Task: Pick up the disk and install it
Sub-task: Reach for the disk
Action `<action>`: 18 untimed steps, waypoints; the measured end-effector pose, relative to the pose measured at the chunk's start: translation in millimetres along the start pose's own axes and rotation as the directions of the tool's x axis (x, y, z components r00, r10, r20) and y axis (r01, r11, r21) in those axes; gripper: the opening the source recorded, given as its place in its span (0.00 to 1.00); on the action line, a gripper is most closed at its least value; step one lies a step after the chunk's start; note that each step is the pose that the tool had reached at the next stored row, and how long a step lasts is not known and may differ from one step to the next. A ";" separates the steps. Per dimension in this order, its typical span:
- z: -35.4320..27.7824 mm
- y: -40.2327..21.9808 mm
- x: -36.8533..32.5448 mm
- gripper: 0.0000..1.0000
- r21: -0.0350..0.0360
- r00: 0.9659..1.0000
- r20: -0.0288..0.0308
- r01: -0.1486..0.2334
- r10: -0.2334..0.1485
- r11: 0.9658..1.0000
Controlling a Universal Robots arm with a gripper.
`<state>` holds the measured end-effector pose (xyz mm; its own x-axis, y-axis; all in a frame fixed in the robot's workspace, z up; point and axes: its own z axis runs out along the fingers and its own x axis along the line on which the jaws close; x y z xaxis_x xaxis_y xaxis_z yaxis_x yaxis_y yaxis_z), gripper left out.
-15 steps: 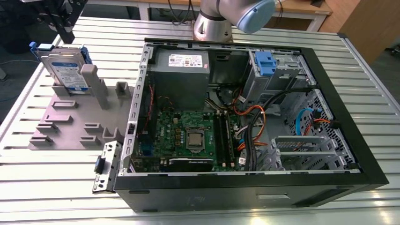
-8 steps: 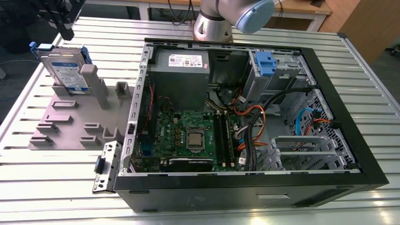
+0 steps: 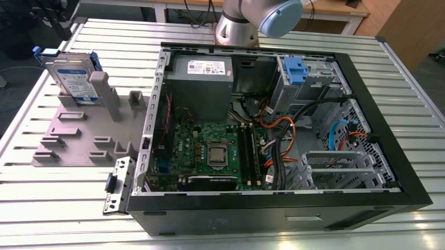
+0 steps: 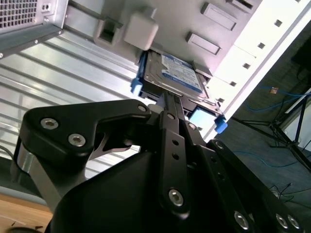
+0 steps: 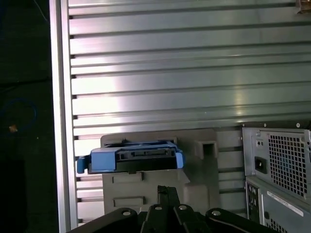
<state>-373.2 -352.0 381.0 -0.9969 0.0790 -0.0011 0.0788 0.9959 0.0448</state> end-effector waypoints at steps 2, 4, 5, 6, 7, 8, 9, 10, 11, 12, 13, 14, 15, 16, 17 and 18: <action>1.0 0.6 9.1 0.11 0.000 1.000 0.000 0.000 0.000 1.000; 1.7 0.9 18.1 0.11 0.000 1.000 0.000 0.000 0.000 1.000; 2.3 0.9 22.6 0.11 0.000 1.000 0.000 0.000 0.000 1.000; 2.7 0.9 26.5 0.11 0.000 1.000 0.000 0.000 0.000 1.000; 3.1 0.9 30.2 0.11 0.000 1.000 0.000 0.000 0.000 1.000; 3.5 0.9 33.8 0.11 0.000 1.000 0.000 0.000 0.000 1.000; 3.7 1.0 37.0 0.11 0.000 1.000 0.000 0.000 0.000 1.000; 4.0 1.1 39.6 0.11 0.000 1.000 0.000 0.000 0.000 1.000; 4.1 1.4 40.9 0.11 0.000 1.000 0.000 0.000 0.000 1.000; 4.1 1.4 41.4 0.11 0.000 1.000 0.000 0.000 0.000 1.000; 4.1 1.4 41.4 0.11 0.000 1.000 0.000 0.000 0.000 1.000; 4.1 1.4 41.5 0.11 0.000 1.000 0.000 0.000 0.000 1.000; 4.1 1.5 41.5 0.11 0.000 1.000 0.000 0.000 0.000 1.000; 4.1 1.5 41.6 0.11 0.000 1.000 0.000 0.000 0.000 1.000; 4.1 1.5 41.7 0.11 0.000 1.000 0.000 0.000 0.000 1.000; 4.1 1.6 41.8 0.11 0.000 1.000 0.000 0.000 0.000 1.000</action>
<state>-414.8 -346.9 376.9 -0.9969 0.0789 -0.0013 0.0788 0.9959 0.0449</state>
